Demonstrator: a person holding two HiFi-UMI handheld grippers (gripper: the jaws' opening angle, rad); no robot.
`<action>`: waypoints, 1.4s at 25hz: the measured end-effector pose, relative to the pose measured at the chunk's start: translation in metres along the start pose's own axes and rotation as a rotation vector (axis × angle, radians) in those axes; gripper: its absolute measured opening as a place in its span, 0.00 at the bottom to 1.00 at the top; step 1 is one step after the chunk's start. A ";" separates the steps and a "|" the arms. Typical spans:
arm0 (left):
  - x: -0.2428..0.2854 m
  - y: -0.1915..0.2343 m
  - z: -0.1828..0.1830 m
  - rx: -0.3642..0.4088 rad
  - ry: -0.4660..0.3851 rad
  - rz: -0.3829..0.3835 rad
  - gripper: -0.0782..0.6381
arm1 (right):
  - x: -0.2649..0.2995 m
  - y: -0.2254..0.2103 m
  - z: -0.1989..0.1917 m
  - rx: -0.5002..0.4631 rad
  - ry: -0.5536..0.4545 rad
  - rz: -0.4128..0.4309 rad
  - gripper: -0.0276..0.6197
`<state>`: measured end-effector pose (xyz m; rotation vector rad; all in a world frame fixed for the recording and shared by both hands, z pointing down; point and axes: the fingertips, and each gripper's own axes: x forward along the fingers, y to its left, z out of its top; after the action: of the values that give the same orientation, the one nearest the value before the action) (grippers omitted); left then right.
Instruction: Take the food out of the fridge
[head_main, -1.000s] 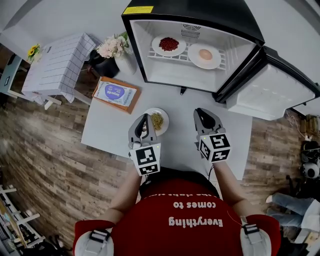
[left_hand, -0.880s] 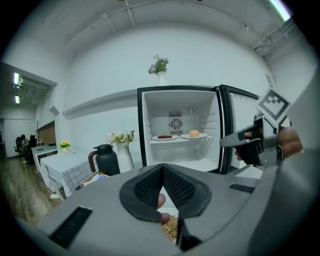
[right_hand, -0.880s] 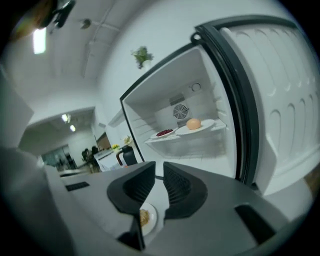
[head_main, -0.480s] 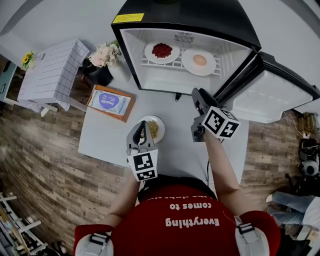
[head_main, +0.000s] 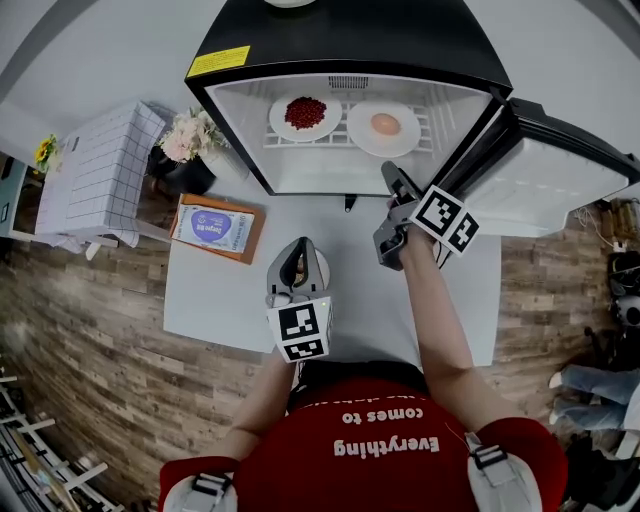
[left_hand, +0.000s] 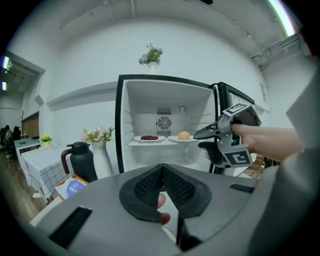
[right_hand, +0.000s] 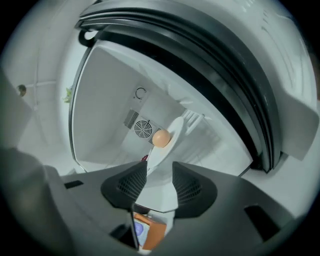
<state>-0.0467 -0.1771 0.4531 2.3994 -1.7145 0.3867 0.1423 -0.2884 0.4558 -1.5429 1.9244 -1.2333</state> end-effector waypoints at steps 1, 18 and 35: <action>0.003 -0.003 0.001 0.006 0.002 -0.011 0.12 | 0.003 -0.001 0.003 0.056 -0.006 0.013 0.27; 0.015 -0.021 -0.029 -0.006 0.117 -0.080 0.12 | 0.046 -0.031 0.009 0.749 -0.105 0.179 0.27; 0.008 -0.019 -0.020 0.000 0.092 -0.075 0.12 | 0.030 -0.012 0.004 0.678 -0.032 0.224 0.09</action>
<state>-0.0281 -0.1726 0.4749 2.3977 -1.5808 0.4777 0.1425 -0.3173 0.4699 -0.9604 1.3861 -1.5268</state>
